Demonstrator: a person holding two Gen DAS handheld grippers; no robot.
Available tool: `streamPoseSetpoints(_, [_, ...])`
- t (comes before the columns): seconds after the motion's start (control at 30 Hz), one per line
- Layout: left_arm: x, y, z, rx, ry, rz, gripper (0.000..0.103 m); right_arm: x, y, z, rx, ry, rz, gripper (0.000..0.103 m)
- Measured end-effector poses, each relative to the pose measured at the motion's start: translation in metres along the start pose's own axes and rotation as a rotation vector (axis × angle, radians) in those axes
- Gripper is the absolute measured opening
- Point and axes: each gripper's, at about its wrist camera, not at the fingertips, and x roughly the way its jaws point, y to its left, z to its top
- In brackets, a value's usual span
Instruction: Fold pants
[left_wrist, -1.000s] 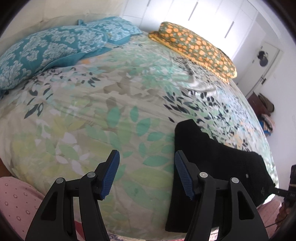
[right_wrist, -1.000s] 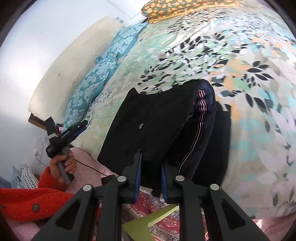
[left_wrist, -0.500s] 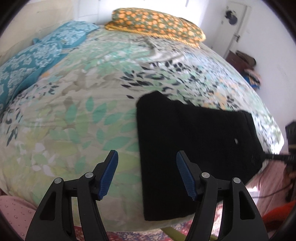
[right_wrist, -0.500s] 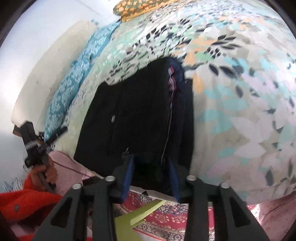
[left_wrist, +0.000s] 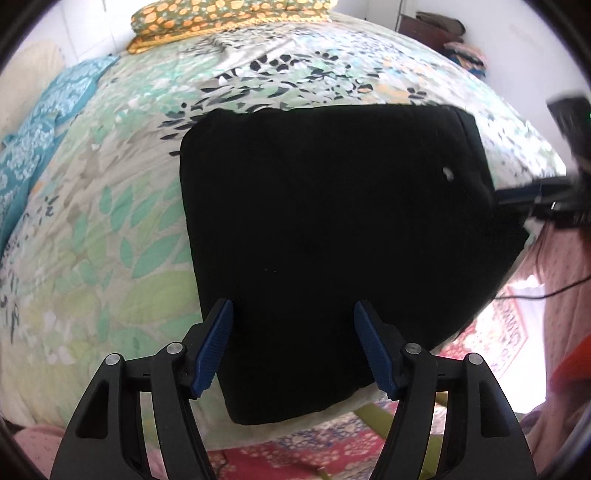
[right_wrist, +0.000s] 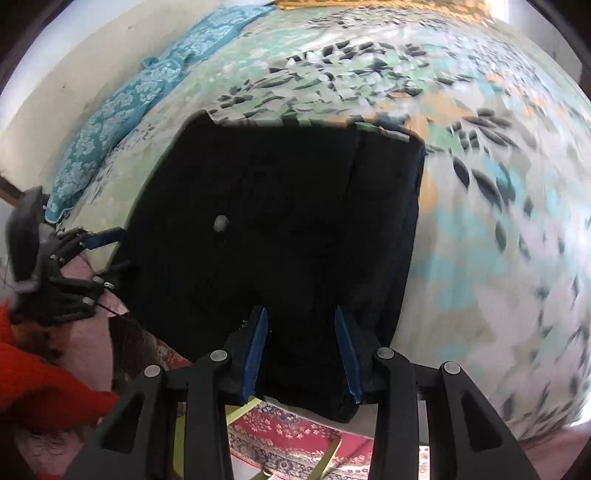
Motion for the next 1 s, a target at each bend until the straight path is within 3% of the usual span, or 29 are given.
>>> streamPoseSetpoints(0.13, [-0.012, 0.013, 0.016, -0.065, -0.062, 0.004, 0.071, -0.016, 0.005, 0.008, 0.006, -0.035, -0.017, 0.038])
streamPoseSetpoints(0.27, [-0.008, 0.019, 0.038, -0.112, -0.091, 0.023, 0.080, -0.033, 0.021, 0.033, -0.065, -0.101, -0.080, 0.038])
streamPoseSetpoints(0.4, [0.026, 0.013, 0.038, -0.081, 0.000, 0.055, 0.081, -0.018, 0.013, 0.052, 0.009, -0.131, -0.112, 0.046])
streamPoseSetpoints(0.43, [0.032, 0.011, 0.034, -0.068, 0.005, 0.059, 0.083, -0.006, 0.007, 0.055, 0.035, -0.107, -0.122, 0.052])
streamPoseSetpoints(0.5, [0.031, 0.011, 0.028, -0.060, -0.014, 0.058, 0.087, 0.018, -0.001, 0.056, 0.081, -0.040, -0.126, 0.054])
streamPoseSetpoints(0.6, [0.023, 0.023, 0.027, -0.109, -0.011, 0.034, 0.087, 0.013, 0.003, 0.054, 0.085, -0.065, -0.137, 0.054])
streamPoseSetpoints(0.8, [-0.005, 0.078, 0.022, -0.287, -0.069, 0.034, 0.087, -0.029, 0.023, 0.026, 0.008, -0.111, -0.189, 0.054])
streamPoseSetpoints(0.93, [0.016, 0.080, 0.014, -0.284, 0.029, 0.005, 0.087, -0.010, 0.022, -0.010, -0.003, -0.005, -0.209, 0.060])
streamPoseSetpoints(1.0, [0.019, 0.076, 0.015, -0.262, 0.043, -0.004, 0.087, -0.005, 0.015, -0.018, 0.057, 0.013, -0.170, 0.060])
